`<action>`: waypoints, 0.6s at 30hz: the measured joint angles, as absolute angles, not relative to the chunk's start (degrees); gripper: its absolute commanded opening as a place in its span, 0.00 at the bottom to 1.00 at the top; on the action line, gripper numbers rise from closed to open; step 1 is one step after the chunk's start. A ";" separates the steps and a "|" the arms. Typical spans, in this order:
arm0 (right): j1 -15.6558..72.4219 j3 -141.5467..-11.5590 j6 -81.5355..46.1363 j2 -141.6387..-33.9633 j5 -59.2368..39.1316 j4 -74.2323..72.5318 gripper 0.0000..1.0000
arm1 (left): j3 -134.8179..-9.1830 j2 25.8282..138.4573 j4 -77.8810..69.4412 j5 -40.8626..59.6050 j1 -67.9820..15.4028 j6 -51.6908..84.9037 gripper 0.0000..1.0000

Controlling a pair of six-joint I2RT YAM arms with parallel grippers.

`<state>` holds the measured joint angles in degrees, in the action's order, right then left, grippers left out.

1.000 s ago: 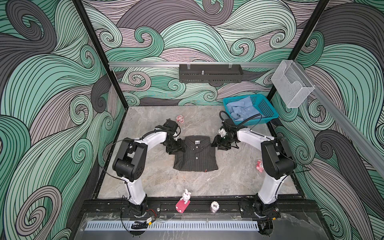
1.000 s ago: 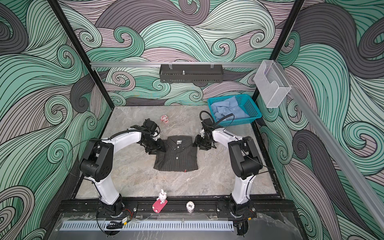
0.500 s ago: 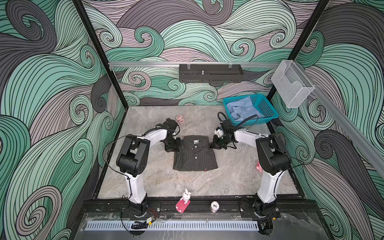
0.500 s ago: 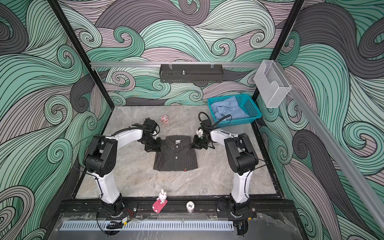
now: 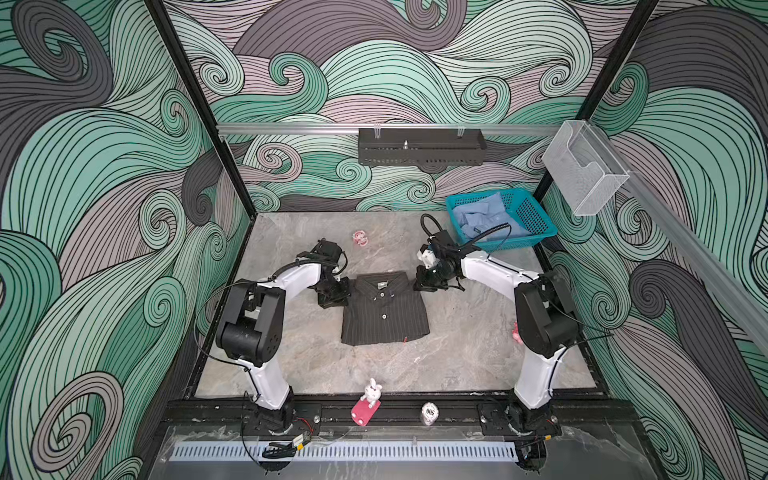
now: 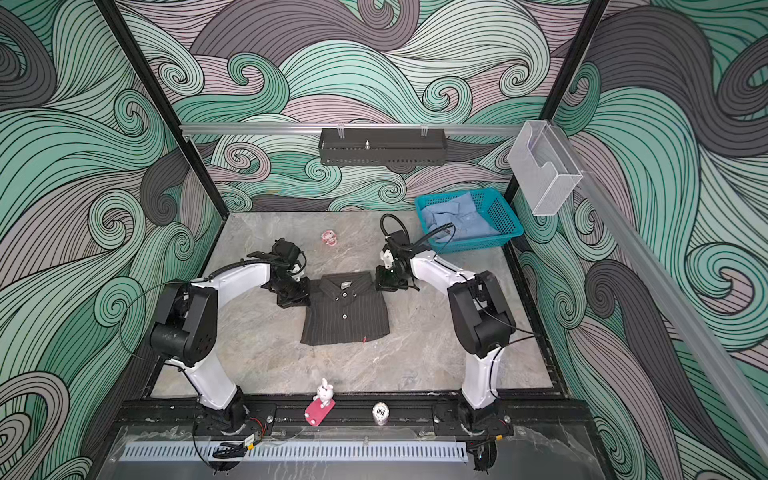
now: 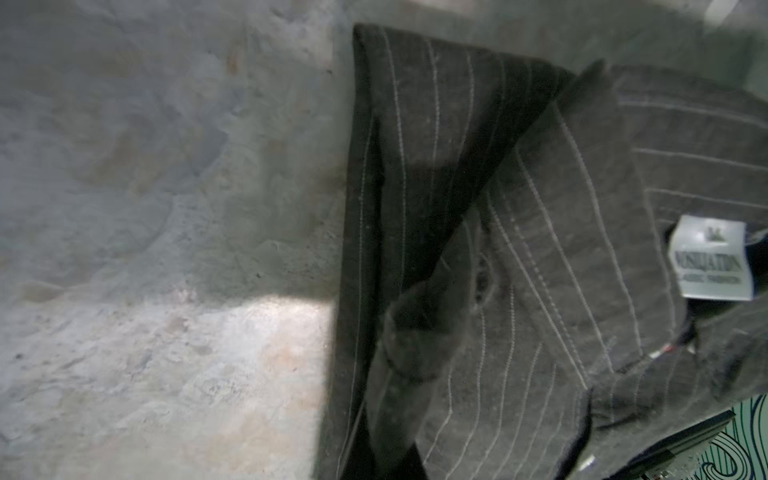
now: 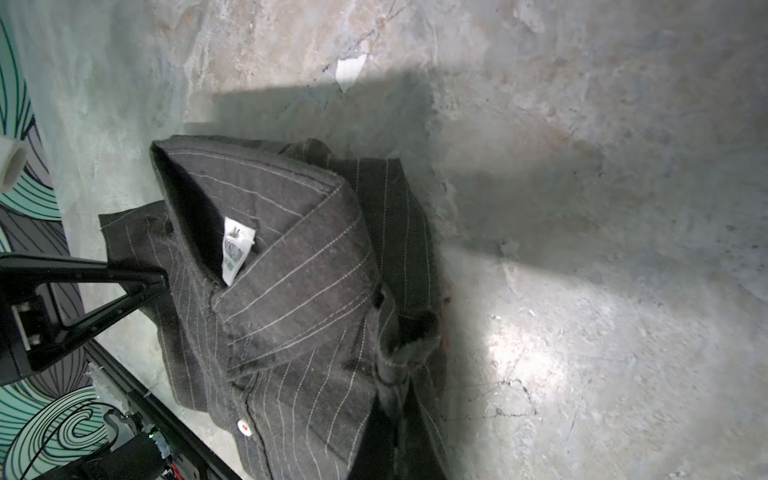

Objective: Fold and stack the long sleeve shirts
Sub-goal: 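Carry the folded shirt with the left gripper to the far table corner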

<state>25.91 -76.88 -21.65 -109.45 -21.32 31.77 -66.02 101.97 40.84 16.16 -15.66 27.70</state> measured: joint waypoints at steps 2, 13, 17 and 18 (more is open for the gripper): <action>25.87 -76.95 -21.63 -110.61 -20.25 32.23 0.13 | -66.74 103.26 40.99 15.64 -15.55 27.64 0.29; 24.38 -74.56 -22.72 -99.88 -12.49 35.94 0.55 | -74.19 91.22 51.64 2.07 -22.96 28.23 0.54; 22.44 -72.42 -24.14 -91.11 -9.91 36.21 0.55 | -78.22 91.83 54.08 -1.54 -35.88 32.77 0.65; 21.91 -71.72 -24.49 -89.14 -9.28 36.29 0.55 | -78.81 93.51 54.50 -2.04 -39.18 34.39 0.66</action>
